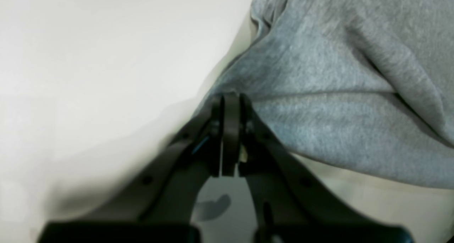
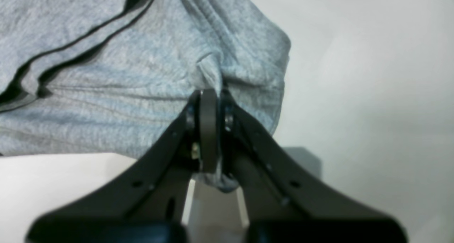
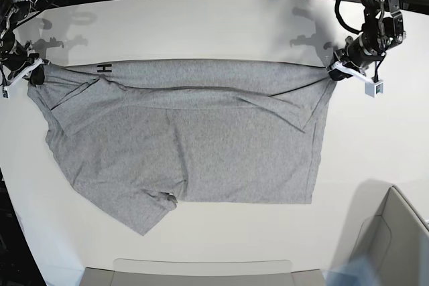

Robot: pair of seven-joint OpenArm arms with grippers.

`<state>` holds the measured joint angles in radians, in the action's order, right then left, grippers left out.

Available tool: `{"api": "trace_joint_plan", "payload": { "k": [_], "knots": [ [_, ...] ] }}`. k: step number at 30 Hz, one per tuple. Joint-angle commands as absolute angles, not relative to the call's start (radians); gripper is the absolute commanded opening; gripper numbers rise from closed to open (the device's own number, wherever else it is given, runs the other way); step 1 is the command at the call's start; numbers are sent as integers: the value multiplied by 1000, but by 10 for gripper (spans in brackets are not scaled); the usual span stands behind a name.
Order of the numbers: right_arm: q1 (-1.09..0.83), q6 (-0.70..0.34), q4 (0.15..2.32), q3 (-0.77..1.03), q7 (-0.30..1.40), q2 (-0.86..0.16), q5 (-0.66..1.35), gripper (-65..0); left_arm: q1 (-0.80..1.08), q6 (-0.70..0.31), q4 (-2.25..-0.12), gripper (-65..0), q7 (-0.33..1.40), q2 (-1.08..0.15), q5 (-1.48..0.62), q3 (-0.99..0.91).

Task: Fold the T-shirt properly
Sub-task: 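Drag the shirt toward the robot with both grippers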

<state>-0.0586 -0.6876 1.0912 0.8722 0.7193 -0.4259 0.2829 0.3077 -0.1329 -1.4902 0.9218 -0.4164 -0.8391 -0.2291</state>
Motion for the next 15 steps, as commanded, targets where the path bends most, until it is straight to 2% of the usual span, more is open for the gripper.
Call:
{"api": "trace_joint_plan", "payload": {
  "k": [1, 7, 15],
  "knots": [
    [-64, -698, 1095, 868, 766, -450, 191, -650, 371, -91, -1478, -650, 1007, -427, -763, -231],
    [-91, -698, 1096, 776, 765, -469, 168, -650, 475, -91, -1524, -650, 1007, -427, -763, -232],
    [-166, -698, 1145, 779, 768, -473, 168, -650, 598, -91, -1600, -650, 1007, -426, -763, -234]
  ]
}}
